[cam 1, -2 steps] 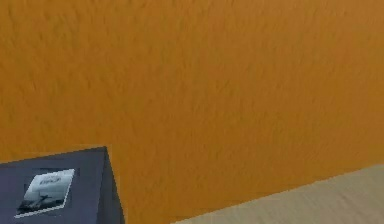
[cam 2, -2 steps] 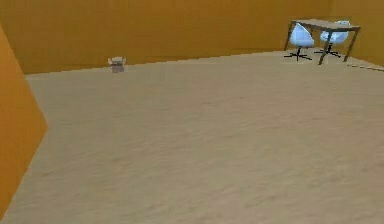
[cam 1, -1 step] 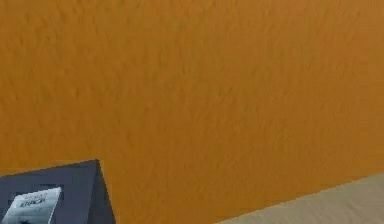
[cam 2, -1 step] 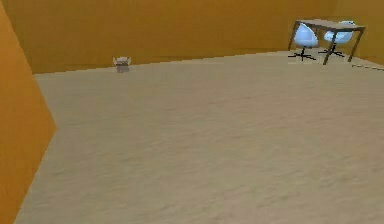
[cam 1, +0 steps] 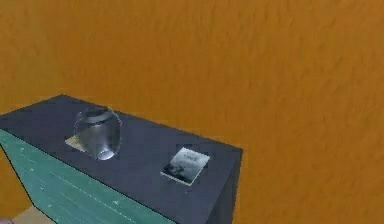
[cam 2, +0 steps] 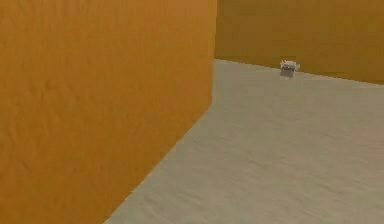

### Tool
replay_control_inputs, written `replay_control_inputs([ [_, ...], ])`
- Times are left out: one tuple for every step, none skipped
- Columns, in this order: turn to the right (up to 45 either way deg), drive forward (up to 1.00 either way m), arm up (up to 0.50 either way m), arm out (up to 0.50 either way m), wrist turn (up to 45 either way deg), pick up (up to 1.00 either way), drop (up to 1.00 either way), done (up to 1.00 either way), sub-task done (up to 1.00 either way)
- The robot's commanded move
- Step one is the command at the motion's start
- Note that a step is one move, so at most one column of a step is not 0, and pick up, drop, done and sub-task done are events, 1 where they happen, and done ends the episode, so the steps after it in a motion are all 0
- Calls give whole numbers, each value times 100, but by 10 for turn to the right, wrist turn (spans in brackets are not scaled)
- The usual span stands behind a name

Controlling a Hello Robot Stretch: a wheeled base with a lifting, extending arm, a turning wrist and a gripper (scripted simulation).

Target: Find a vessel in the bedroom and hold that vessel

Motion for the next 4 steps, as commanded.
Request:
replay_control_inputs([
  [-450, 0, 0, 0, 0, 0, 0, 0, 0],
  [-450, 0, 0, 0, 0, 0, 0, 0, 0],
  [-240, 0, 0, 0, 0, 0, 0, 0, 0],
  [0, 0, 50, 0, 0, 0, 0, 0, 0],
])
